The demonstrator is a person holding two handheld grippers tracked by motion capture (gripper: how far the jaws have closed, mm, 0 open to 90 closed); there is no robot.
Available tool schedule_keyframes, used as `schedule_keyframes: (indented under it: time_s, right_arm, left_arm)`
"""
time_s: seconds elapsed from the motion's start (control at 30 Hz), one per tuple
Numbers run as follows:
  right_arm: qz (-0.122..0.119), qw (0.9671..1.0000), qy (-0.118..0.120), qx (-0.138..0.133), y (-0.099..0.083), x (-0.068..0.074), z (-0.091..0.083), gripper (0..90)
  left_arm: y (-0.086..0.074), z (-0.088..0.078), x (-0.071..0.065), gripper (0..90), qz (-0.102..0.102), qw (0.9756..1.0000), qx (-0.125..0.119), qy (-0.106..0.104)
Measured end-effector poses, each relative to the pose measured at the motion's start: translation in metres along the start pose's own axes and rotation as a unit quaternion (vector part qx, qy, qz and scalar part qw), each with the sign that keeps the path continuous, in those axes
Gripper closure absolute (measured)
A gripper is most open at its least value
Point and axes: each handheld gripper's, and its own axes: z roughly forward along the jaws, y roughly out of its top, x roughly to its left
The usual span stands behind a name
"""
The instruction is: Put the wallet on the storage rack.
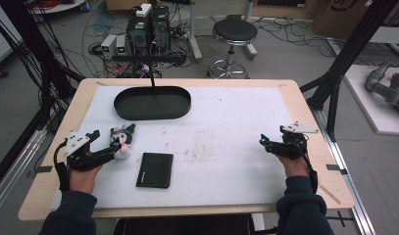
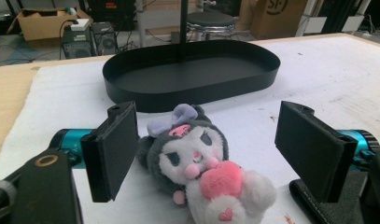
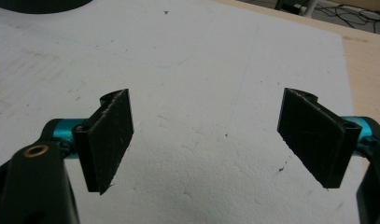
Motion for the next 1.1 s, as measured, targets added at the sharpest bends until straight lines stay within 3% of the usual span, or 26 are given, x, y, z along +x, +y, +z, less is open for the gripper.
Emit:
schedule_keyframes:
  time_s: [0.33,0.43,0.5,0.57,0.6,0.63,0.67,0.7,0.8,0.83,0.87,0.9,0.93,0.97,1.0,1.03,1.1]
  right_arm:
    - [0.000,1.0000,0.005,0.001,-0.001,-0.002,0.001,18.6]
    - [-0.004,1.0000,0.005,0.002,-0.002,-0.003,0.000,18.6]
    - [-0.008,1.0000,0.002,0.001,0.000,-0.002,-0.001,18.6]
    - [-0.011,0.9999,0.001,-0.001,0.001,-0.001,-0.002,18.6]
    - [-0.012,0.9999,0.001,-0.001,0.001,0.000,-0.002,18.6]
    - [-0.013,0.9999,0.002,-0.002,0.002,0.001,-0.002,18.6]
    - [-0.013,0.9999,0.002,-0.002,0.002,0.001,-0.002,18.6]
    - [-0.016,0.9999,0.002,-0.003,0.004,0.004,-0.001,18.6]
    - [-0.019,0.9998,0.004,0.001,0.005,0.006,0.001,18.6]
    - [-0.025,0.9997,0.004,0.005,0.005,0.008,0.003,18.6]
    - [-0.026,0.9996,0.006,0.006,0.005,0.008,0.004,18.6]
    - [-0.026,0.9996,0.006,0.006,0.005,0.008,0.004,18.6]
    - [-0.026,0.9996,0.006,0.006,0.005,0.008,0.003,18.6]
    - [-0.023,0.9997,0.005,0.006,0.005,0.007,0.003,18.6]
    - [-0.023,0.9997,0.005,0.006,0.005,0.006,0.003,18.6]
    - [-0.024,0.9997,0.004,0.006,0.004,0.006,0.003,18.6]
    - [-0.024,0.9996,0.002,0.010,0.003,0.006,0.004,18.6]
  left_arm:
    - [0.001,0.001,-0.014,35.0,0.009,0.9993,0.008,-0.037]
    - [0.001,0.005,-0.022,42.9,0.014,0.9961,0.026,-0.083]
    - [0.000,0.006,-0.023,42.9,0.014,0.9950,0.032,-0.093]
    - [-0.004,0.006,-0.026,42.9,-0.001,0.9907,0.055,-0.124]
    - [-0.004,0.006,-0.026,42.8,-0.001,0.9907,0.055,-0.124]
    - [-0.010,0.005,-0.032,42.7,-0.002,0.9873,0.074,-0.141]
    - [-0.010,0.005,-0.032,42.6,-0.002,0.9873,0.074,-0.141]
    - [-0.013,0.007,-0.036,42.7,0.004,0.9831,0.098,-0.155]
    - [-0.017,0.012,-0.039,42.9,0.005,0.9795,0.117,-0.164]
    - [-0.021,0.018,-0.041,42.8,-0.003,0.9742,0.139,-0.178]
    - [-0.023,0.021,-0.042,42.7,-0.008,0.9720,0.151,-0.180]
    - [-0.023,0.021,-0.042,42.5,-0.008,0.9720,0.151,-0.180]
    - [-0.027,0.027,-0.045,41.4,-0.015,0.9661,0.178,-0.186]
    - [-0.027,0.027,-0.045,40.4,-0.015,0.9661,0.178,-0.186]
    - [-0.031,0.033,-0.048,40.0,-0.015,0.9596,0.206,-0.191]
    - [-0.033,0.036,-0.051,40.0,-0.014,0.9578,0.212,-0.193]
    - [-0.033,0.037,-0.052,39.2,-0.012,0.9581,0.210,-0.194]
